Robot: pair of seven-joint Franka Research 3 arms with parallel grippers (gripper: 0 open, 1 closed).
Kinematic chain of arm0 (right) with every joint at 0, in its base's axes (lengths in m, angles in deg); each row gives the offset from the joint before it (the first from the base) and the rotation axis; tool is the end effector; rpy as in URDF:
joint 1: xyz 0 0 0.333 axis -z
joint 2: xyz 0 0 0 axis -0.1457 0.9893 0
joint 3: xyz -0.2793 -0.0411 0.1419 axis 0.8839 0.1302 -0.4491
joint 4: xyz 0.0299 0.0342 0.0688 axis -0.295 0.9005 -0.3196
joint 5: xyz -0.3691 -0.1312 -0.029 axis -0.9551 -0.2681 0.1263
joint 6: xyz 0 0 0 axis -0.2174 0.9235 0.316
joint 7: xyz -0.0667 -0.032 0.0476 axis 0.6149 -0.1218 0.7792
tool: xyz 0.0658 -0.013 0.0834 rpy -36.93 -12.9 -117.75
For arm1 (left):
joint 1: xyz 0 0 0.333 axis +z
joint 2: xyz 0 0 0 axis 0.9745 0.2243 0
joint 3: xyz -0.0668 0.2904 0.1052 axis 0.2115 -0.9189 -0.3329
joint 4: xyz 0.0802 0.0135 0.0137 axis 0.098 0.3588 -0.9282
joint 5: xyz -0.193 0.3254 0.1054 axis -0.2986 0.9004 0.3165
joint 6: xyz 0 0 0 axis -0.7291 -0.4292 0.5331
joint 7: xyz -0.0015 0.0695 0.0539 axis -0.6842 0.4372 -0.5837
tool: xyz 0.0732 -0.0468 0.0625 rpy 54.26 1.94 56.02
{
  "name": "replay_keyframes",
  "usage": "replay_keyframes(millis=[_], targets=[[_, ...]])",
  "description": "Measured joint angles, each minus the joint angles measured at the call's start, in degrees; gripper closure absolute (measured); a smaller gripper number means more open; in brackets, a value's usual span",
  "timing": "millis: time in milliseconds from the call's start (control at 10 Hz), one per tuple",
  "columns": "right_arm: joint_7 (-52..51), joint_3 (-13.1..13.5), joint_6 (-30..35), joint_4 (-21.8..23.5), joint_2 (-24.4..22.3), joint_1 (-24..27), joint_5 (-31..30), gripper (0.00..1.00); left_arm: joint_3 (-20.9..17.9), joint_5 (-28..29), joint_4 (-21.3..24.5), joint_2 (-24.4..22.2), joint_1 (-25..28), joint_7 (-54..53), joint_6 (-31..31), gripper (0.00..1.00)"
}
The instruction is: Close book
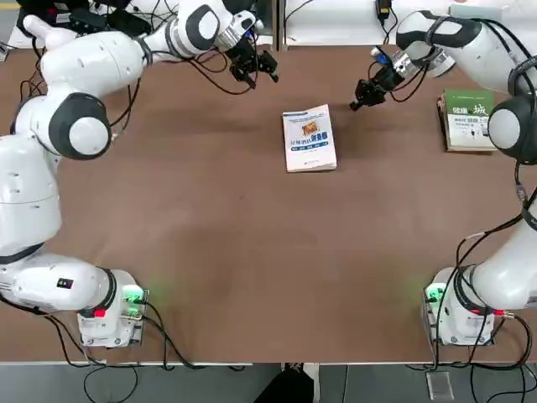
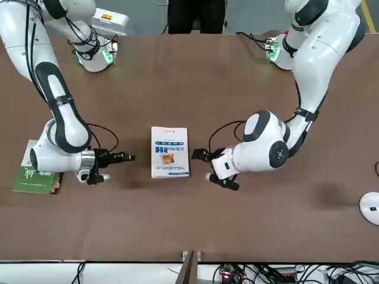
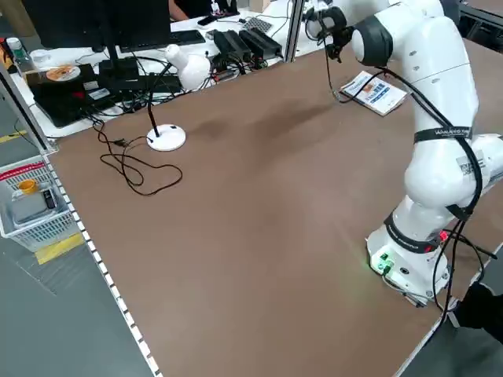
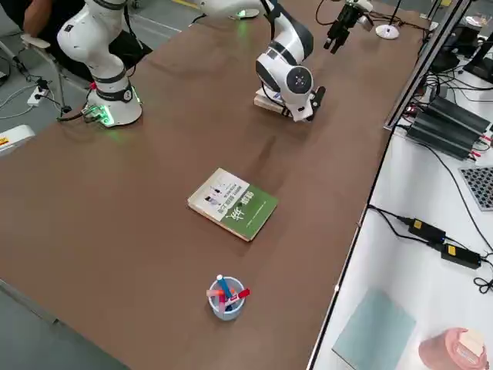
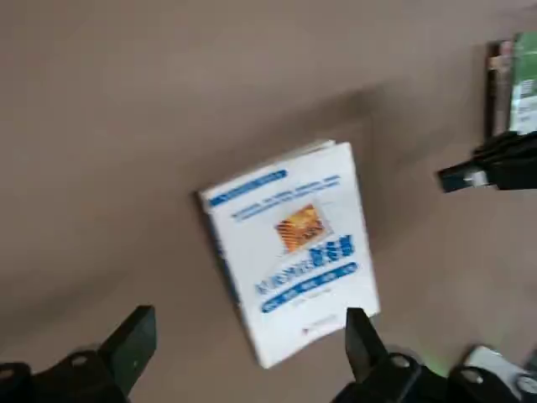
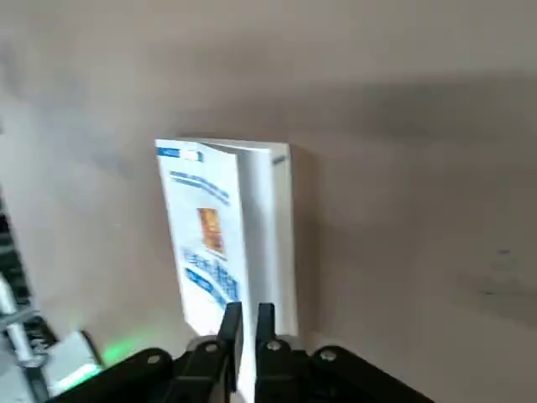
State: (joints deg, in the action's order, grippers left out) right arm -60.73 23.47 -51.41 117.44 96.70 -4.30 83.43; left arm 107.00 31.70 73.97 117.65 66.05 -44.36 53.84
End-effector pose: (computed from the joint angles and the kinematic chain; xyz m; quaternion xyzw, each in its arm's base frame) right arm 0.6378 0.1622 0.2533 -0.9376 -0.0540 0.0926 0.3307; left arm 0.6569 -0.3921 0.3418 0.9535 -0.1387 -0.0355 0.2651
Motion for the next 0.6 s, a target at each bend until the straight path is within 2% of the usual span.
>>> replay_keyframes(millis=[200,300,600], targets=[[0.01,0.7,-0.01,-1.93,-0.04,0.12,-4.76,0.65,-0.08,5.62,-0.04,-1.51,0.32,1.04,0.04,0.0],[0.0,1.15,-0.01,-3.31,-0.08,0.44,-8.14,0.48,-0.08,9.37,-0.06,-3.09,0.52,2.52,0.04,0.0],[0.01,1.48,-0.08,-5.55,-0.09,2.05,-15.55,0.18,-0.1,16.37,0.02,-6.05,0.51,5.68,-0.3,0.0]])
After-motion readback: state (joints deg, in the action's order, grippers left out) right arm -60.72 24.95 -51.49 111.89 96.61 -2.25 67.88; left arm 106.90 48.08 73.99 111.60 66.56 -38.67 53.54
